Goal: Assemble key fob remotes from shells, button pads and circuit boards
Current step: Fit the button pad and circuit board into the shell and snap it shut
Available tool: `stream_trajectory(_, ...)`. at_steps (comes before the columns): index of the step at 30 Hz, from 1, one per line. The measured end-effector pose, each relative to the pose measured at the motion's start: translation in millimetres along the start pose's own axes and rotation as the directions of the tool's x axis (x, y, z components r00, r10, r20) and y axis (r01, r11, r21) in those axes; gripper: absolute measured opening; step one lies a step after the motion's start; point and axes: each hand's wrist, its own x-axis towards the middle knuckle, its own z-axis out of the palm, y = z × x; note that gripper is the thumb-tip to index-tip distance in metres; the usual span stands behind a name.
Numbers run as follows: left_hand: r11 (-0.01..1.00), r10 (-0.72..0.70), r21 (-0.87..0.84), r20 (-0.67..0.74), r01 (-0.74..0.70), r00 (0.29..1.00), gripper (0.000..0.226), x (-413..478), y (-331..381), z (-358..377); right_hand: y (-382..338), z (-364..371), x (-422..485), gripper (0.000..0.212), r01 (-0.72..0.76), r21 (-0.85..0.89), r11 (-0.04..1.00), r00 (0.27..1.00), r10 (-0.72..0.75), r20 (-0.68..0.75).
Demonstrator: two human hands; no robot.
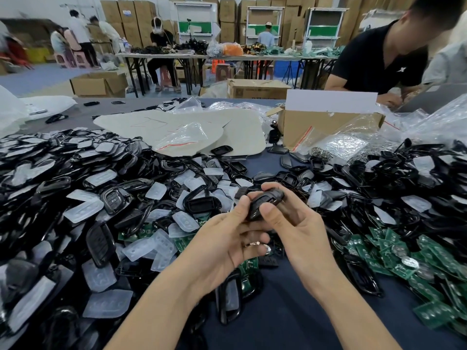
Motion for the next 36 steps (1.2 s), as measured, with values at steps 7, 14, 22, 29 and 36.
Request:
stream_trajectory(7,0.996,0.079,-0.045,-0.020,-0.080,0.997,0.037,0.2,-2.9,-6.4,3.5,-2.6,-0.1,0.039,-0.024,-0.065,0.998,0.990,0.033,0.140)
stream_trajectory(14,0.589,0.577,0.724,-0.063,-0.361,0.814,0.019,0.9,-12.9,-5.6,4.5,1.6,-1.8,0.022,-0.030,0.025,0.999,0.999,0.029,0.012)
stream_trajectory(22,0.265,0.728,0.899,0.050,-0.349,0.683,0.026,-6.5,-15.7,-1.4,8.9,10.6,-5.1,0.015,-0.010,0.048,0.999,0.996,0.014,-0.084)
stream_trajectory(29,0.283,0.756,0.886,0.030,-0.368,0.654,0.025,-6.9,-18.7,0.4,10.0,10.8,-5.8,0.023,0.032,0.003,0.999,0.995,-0.032,-0.096)
stream_trajectory(36,0.318,0.720,0.869,0.038,-0.379,0.693,0.027,-5.5,-18.1,-0.1,4.7,12.4,-6.0,0.016,0.029,0.005,1.000,0.996,-0.029,-0.080)
